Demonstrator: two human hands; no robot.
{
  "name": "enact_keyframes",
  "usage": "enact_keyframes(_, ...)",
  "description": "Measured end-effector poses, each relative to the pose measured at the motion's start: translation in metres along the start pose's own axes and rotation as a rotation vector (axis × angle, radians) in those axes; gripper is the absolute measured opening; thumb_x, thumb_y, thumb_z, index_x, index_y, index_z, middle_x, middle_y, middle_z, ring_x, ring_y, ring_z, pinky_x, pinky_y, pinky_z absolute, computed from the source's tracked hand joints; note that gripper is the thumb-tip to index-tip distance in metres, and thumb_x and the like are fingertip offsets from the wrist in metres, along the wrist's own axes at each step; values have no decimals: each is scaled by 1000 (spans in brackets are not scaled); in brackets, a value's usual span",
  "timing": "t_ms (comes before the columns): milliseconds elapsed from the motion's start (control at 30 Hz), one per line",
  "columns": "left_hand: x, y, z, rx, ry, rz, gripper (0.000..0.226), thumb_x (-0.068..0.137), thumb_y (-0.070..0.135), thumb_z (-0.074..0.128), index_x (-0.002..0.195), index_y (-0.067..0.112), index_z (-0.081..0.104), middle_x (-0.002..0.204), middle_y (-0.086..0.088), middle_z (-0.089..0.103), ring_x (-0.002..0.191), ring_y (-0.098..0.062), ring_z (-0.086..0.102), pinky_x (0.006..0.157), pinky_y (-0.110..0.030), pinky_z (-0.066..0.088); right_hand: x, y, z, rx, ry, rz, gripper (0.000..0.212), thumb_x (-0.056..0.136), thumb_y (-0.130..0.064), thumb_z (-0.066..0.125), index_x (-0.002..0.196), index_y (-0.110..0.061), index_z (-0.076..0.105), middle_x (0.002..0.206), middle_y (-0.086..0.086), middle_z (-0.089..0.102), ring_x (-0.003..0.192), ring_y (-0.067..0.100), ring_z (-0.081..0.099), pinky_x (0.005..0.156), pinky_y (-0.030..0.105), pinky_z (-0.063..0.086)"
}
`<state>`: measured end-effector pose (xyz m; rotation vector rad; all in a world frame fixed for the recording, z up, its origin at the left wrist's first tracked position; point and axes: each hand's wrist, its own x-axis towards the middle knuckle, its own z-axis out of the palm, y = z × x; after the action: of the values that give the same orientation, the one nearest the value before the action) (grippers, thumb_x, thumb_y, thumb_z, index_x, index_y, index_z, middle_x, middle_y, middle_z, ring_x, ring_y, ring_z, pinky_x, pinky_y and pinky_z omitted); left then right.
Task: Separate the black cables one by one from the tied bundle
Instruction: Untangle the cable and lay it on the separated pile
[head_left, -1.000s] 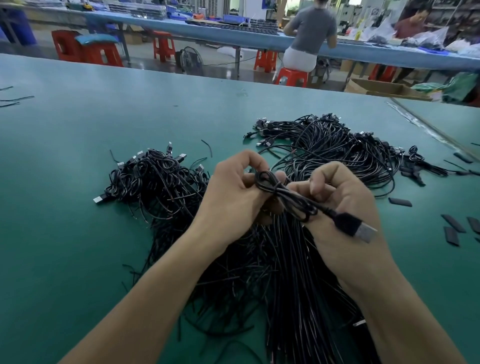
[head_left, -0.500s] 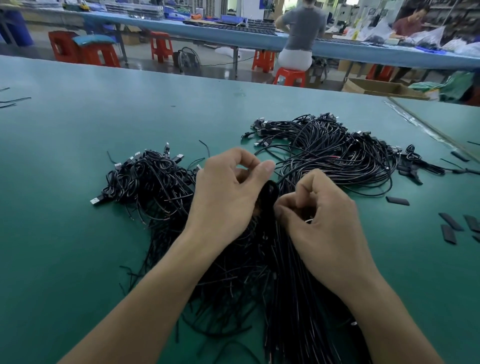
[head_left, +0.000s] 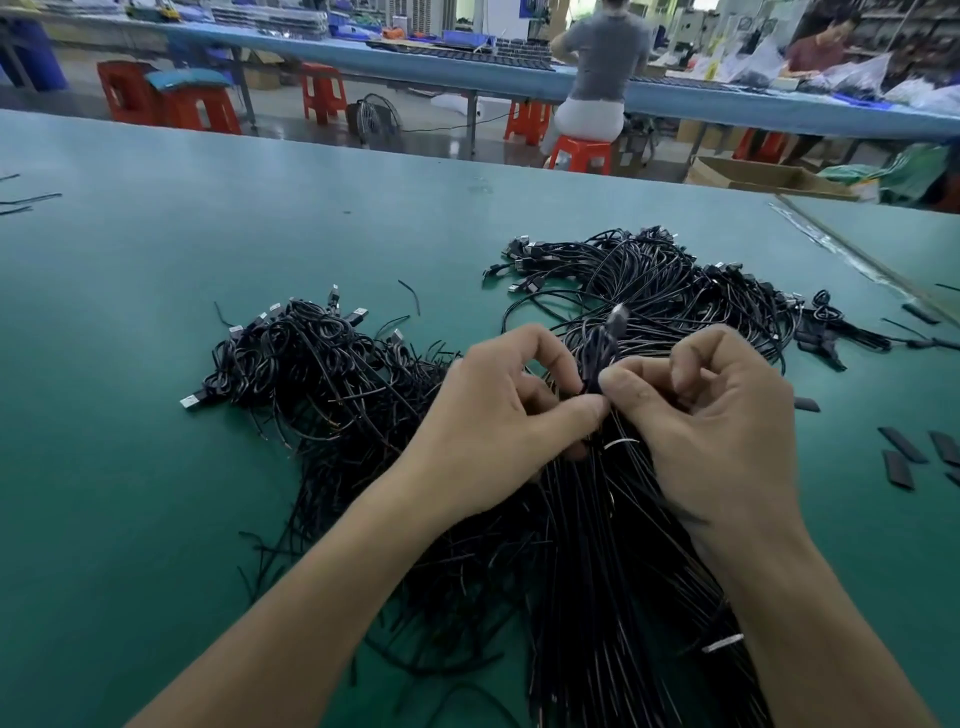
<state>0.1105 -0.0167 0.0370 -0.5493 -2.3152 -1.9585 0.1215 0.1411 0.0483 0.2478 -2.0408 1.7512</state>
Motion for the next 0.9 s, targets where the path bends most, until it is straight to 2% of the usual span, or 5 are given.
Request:
enact_keyframes(233,3,-5,-7,-29,-193,-207,30,84,42,75,101,20,63,67,-1,72,51,-11,59,43,-21,44,-2,-8,3,122,-92,-31,46,83,12,69,72,-22,40,79,7,72,67,12,67,66,22,55)
enact_keyframes(433,5,-9,-8,-30,12,-80,17,92,22,71,86,37,68,52,1,61,37,-12,51,38,-18,38,-5,-7,12,73,-100,-23,44,83,10,70,73,-17,37,79,5,73,73,8,67,71,21,56)
enact_keyframes(633,7,-1,-6,-97,64,-10,32,89,2,58,99,31,69,88,-4,77,87,-46,68,83,-64,55,-4,2,11,92,-171,94,43,81,3,71,70,-22,38,71,6,70,61,13,61,57,33,51)
enact_keyframes(767,6,8,-5,-199,65,28,33,88,14,47,98,29,74,100,-9,75,96,-29,71,83,-37,60,-7,1,10,28,-182,102,37,79,-12,70,71,-18,35,70,6,68,64,22,51,55,54,45)
enact_keyframes(900,4,5,0,-240,5,78,24,86,15,69,106,25,61,102,-5,77,96,-35,72,83,-32,58,-4,4,8,31,-139,86,41,80,-3,69,71,-22,33,66,-3,65,60,14,46,52,32,39)
